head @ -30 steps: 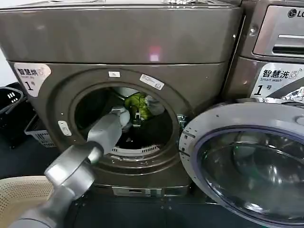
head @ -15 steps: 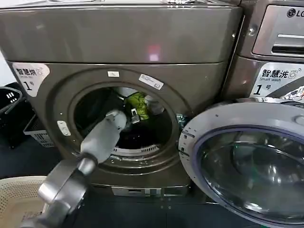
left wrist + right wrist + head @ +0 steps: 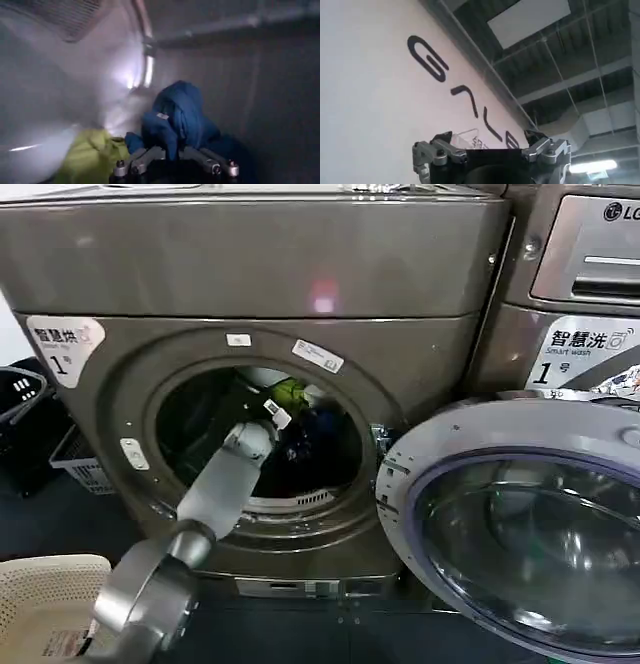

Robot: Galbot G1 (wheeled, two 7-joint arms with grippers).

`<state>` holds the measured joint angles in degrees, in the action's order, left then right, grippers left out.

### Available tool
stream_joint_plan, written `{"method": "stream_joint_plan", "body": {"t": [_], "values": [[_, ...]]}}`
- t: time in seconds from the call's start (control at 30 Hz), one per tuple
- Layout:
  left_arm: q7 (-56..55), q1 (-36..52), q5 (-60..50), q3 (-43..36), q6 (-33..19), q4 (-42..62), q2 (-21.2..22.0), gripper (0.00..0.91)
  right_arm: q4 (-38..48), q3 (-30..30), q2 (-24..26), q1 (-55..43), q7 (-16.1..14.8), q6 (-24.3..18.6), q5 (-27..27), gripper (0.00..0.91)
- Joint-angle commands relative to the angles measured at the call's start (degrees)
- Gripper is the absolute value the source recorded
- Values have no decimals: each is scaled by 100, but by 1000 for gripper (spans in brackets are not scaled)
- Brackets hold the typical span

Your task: Grasp the clothes from the dryer.

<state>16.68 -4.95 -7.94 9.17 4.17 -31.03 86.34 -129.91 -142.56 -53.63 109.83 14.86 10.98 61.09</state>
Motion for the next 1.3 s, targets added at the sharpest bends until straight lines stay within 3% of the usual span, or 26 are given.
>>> {"method": "stream_joint_plan", "body": {"t": [0.03,0.5,1.3], "values": [[-1562,-435,1345,575,-545,-770,140,0,26,48,0,-37,-16,5,-35,907],[-2608,-730,963,1348,-1321,-1147,570,0,89,2,-1,10,-25,36,-107,907],[-2822,-841,903,1394,-1271,-1384,716,0,253,-143,5,71,12,-49,-164,907]]}}
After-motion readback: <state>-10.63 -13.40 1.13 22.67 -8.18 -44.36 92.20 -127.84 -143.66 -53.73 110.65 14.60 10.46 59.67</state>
